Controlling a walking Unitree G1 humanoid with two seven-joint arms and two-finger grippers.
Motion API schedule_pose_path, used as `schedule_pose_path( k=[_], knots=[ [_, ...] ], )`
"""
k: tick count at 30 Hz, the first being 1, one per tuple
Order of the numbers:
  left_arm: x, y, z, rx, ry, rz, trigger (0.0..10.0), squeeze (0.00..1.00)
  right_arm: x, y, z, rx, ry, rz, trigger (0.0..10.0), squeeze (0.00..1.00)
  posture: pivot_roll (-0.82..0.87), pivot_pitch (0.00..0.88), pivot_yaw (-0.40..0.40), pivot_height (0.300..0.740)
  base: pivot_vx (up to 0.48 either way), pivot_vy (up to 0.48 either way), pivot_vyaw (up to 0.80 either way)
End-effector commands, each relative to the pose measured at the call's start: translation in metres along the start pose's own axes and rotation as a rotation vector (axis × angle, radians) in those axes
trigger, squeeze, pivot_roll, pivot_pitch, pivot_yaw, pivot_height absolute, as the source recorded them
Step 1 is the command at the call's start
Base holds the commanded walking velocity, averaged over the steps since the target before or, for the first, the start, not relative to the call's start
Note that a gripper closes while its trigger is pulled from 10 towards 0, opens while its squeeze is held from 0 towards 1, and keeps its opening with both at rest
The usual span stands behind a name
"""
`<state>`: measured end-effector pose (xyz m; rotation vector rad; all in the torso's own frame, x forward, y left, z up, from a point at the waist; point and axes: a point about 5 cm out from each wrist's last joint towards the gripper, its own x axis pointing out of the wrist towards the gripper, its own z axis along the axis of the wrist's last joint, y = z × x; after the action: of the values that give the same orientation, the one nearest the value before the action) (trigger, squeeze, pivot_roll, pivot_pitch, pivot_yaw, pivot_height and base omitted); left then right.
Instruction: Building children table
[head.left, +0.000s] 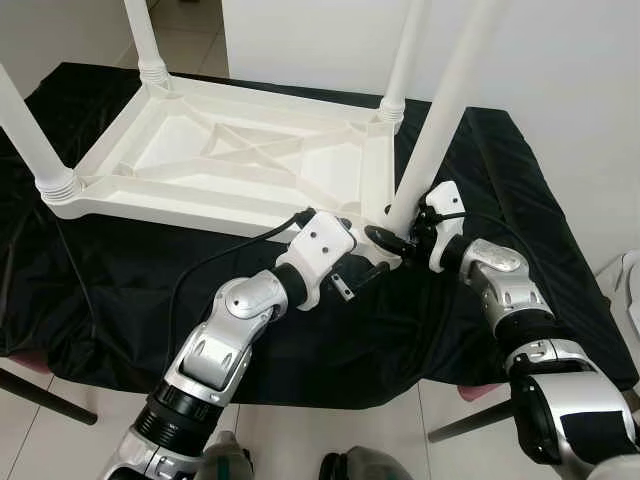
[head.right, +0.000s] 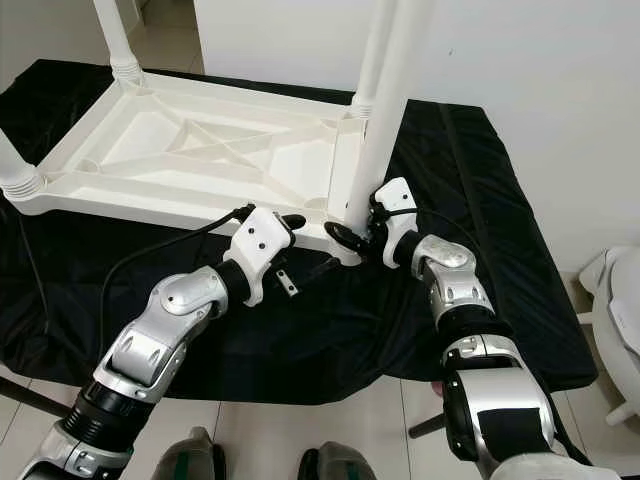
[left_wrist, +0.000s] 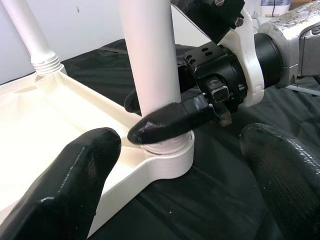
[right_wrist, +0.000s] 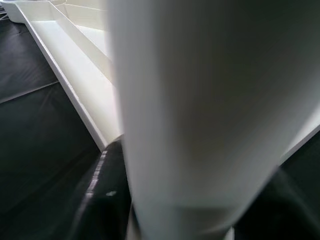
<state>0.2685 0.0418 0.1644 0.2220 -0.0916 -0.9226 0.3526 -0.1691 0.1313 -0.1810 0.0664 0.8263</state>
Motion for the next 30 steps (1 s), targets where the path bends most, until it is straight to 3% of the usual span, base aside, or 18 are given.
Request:
schedule_pose_path(
  k=[1, 12, 13, 15, 18, 23, 27, 30],
  knots=[
    [0.001, 0.001, 0.000, 0.006, 0.002, 0.006, 10.0, 0.00, 0.004, 0.002, 0.001, -0.019, 0.014, 0.032, 0.0, 0.00, 0.01, 0.000, -0.070, 0.740, 0.000, 0.000, 0.00],
    [0.001, -0.001, 0.000, 0.001, 0.001, -0.001, 10.0, 0.00, -0.005, 0.001, -0.008, 0.016, 0.003, 0.004, 0.0, 0.00, 0.00, 0.000, -0.065, 0.740, 0.000, 0.000, 0.00],
    [0.001, -0.002, -0.001, -0.001, 0.001, -0.003, 10.0, 0.00, -0.006, -0.001, -0.008, 0.020, -0.002, -0.024, 10.0, 0.00, 0.00, 0.000, -0.064, 0.740, 0.000, 0.000, 0.00],
    [0.001, -0.002, -0.001, -0.002, 0.002, -0.004, 10.0, 0.00, -0.006, -0.003, -0.007, 0.024, -0.005, -0.049, 10.0, 0.00, 0.00, 0.000, -0.064, 0.740, 0.000, 0.000, 0.00],
    [0.001, -0.003, -0.001, -0.004, 0.003, -0.006, 10.0, 0.00, -0.005, -0.008, -0.007, 0.038, 0.009, -0.219, 10.0, 0.00, 0.00, 0.000, -0.065, 0.740, 0.000, 0.000, 0.00],
    [0.000, -0.003, -0.001, -0.007, 0.003, -0.006, 10.0, 0.00, -0.005, -0.008, -0.006, 0.062, -0.009, -0.320, 10.0, 0.00, 0.00, 0.000, -0.067, 0.740, 0.000, 0.000, 0.00],
    [-0.001, -0.005, -0.002, -0.011, 0.005, -0.015, 10.0, 0.00, -0.004, 0.001, -0.002, 0.129, -0.038, -0.515, 10.0, 0.00, -0.02, 0.000, -0.057, 0.740, 0.000, 0.000, 0.00],
    [-0.001, -0.006, -0.002, -0.011, 0.005, -0.018, 10.0, 0.00, -0.005, 0.003, -0.001, 0.144, -0.045, -0.559, 10.0, 0.00, -0.02, 0.000, -0.057, 0.740, 0.000, 0.000, 0.00]
  ],
)
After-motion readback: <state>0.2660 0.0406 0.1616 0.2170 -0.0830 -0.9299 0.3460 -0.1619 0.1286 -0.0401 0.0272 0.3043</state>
